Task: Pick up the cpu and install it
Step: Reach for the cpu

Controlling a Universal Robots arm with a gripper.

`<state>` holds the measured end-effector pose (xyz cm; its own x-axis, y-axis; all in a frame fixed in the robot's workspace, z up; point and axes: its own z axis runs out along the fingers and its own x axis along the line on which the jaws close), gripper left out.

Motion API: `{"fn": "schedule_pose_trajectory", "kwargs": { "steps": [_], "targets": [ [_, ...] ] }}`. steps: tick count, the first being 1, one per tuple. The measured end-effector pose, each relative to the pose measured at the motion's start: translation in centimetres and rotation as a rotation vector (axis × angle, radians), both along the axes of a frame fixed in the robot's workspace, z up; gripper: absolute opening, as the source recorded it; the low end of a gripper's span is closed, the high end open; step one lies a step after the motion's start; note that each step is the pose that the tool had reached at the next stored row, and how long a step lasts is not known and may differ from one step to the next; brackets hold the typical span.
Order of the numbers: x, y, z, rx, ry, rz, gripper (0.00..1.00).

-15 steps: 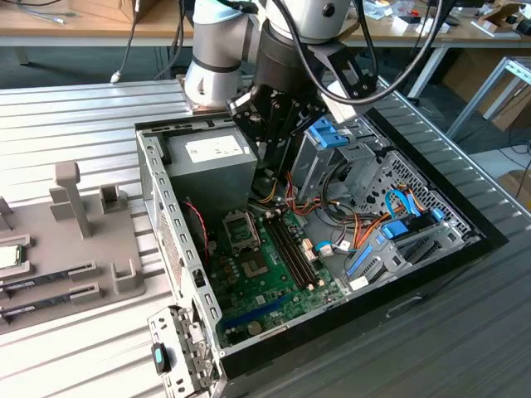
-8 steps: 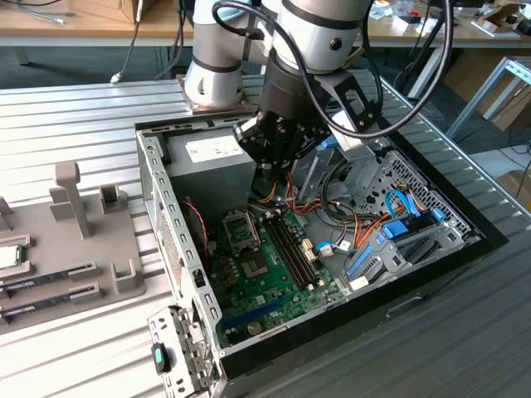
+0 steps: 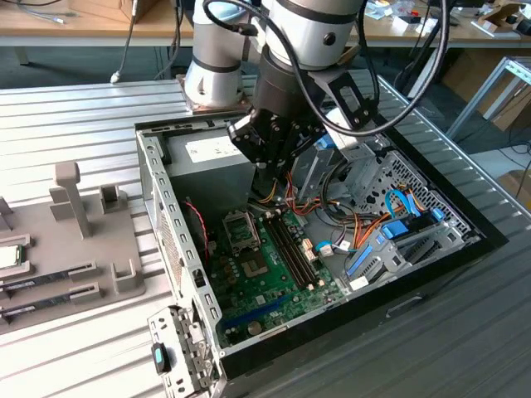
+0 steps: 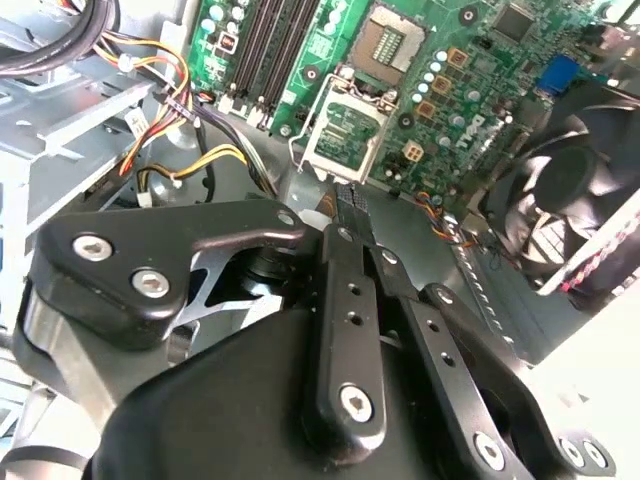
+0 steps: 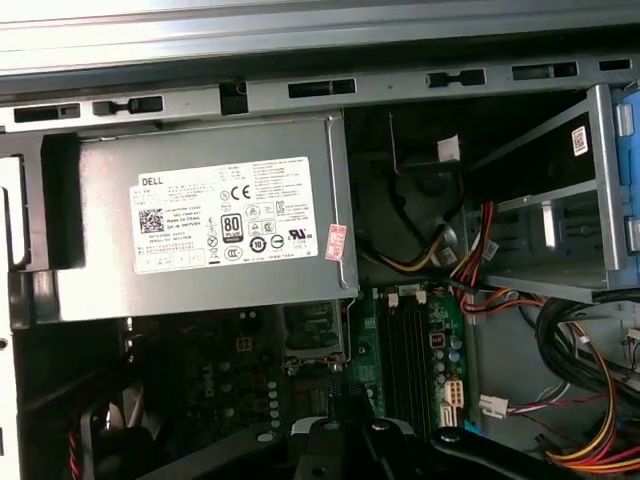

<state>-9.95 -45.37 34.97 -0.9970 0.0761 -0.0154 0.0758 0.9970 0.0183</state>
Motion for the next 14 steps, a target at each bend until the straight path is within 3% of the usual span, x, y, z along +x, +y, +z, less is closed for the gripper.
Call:
{"fn": "schedule_pose_trajectory", "kwargs": {
  "steps": [2, 4, 7, 9, 13, 14],
  "targets": [
    [-0.92, 0.0, 0.07, 0.0021, -0.0016, 0.0, 0.11],
    [-2.34, 0.0, 0.07, 0.0042, -0.002, 0.0, 0.11],
    [-3.56, 0.0, 0.07, 0.0048, -0.0029, 0.0, 0.11],
    [-3.6, 0.0, 0.41, 0.0045, -0.0034, 0.0, 0.11],
    [-3.69, 0.01, 1.79, 0.0048, -0.0036, 0.0, 0.11],
    [-4.21, 0.0, 1.83, 0.0048, -0.0042, 0.0, 0.11]
  ]
}}
